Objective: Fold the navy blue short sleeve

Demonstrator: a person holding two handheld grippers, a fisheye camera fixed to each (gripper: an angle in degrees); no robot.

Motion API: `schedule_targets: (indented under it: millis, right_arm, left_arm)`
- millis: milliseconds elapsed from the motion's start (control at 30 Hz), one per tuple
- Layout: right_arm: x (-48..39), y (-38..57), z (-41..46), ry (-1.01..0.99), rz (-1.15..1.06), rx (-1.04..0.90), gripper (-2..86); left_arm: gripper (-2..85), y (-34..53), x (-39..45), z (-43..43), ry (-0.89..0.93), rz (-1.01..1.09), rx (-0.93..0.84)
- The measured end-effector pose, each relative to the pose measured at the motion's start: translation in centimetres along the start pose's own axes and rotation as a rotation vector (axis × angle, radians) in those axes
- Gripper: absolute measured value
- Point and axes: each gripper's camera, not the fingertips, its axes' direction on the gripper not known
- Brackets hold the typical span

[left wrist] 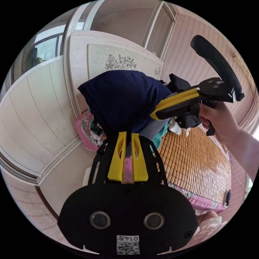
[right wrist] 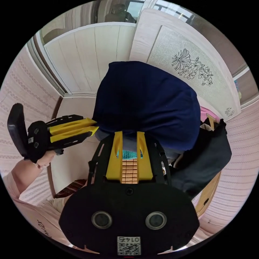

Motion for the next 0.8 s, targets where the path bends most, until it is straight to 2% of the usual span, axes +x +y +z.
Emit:
schedule_targets:
  millis: [67, 200, 433, 567, 800]
  right_arm:
    - [0.1, -0.2, 0.5, 0.058, -0.034, -0.019, 1.4]
    - [1.5, 1.9, -1.6, 0.031, -0.047, 0.058, -0.6]
    - [6.3, 12.5, -11.8, -0.084, 0.033, 0.371, -0.8]
    - [8.9, 20.9, -17.4, -0.141, 0.054, 0.552, -0.9]
    - [12.7, 31.0, -18.1, -0.084, 0.144, 0.506, -1.0]
  left_arm:
    - [-0.3, -0.1, 0.1, -1.6, 0.026, 0.027, 0.053]
    - [-0.9, -1.1, 1.1, -5.8, 0.071, 0.089, 0.162]
    - [-1.0, -4.1, 5.4, -15.8, 0.188, 0.164, 0.355]
    - [-1.0, -5.6, 9.5, -21.5, 0.316, 0.21, 0.463]
    - [-1.0, -7.9, 19.4, -21.2, 0.379, 0.259, 0.393]
